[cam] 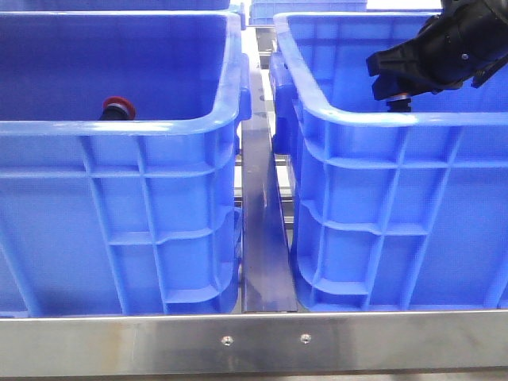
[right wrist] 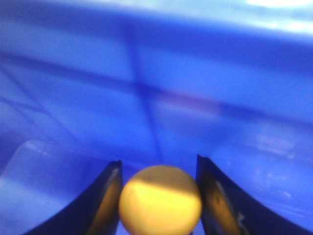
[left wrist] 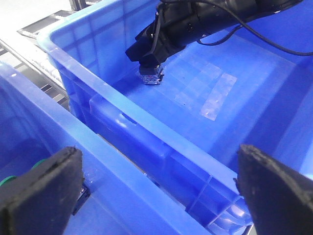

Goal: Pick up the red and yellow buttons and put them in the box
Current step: 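Open the right gripper to release the yellow button in the bin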

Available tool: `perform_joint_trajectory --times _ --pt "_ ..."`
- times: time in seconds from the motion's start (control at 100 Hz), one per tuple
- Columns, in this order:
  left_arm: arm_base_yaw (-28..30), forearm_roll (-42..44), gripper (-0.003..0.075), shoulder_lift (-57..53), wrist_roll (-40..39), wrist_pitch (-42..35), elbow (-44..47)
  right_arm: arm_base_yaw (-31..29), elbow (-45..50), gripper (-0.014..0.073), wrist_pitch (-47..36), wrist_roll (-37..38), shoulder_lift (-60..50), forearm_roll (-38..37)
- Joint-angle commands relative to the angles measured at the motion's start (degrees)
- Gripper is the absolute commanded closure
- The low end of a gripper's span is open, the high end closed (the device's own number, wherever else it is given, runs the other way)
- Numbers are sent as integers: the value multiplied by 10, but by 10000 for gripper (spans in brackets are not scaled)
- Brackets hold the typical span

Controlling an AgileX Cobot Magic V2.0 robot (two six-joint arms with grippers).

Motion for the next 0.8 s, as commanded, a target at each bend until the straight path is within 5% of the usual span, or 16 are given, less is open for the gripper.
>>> perform_joint_trajectory --times 0.0,0.15,0.42,0.79 --pt "-5 -4 125 -18 -1 -38 -17 -3 -18 459 -4 -9 -28 12" --pt "-5 -4 125 -18 -1 -38 -17 -3 -18 440 -5 -9 -28 12" --pt "-5 -4 125 -18 -1 -38 -17 -3 -18 171 -7 -9 -28 12" --pt "-5 -4 125 -18 -1 -38 -17 -3 -18 167 -21 -9 -34 12"
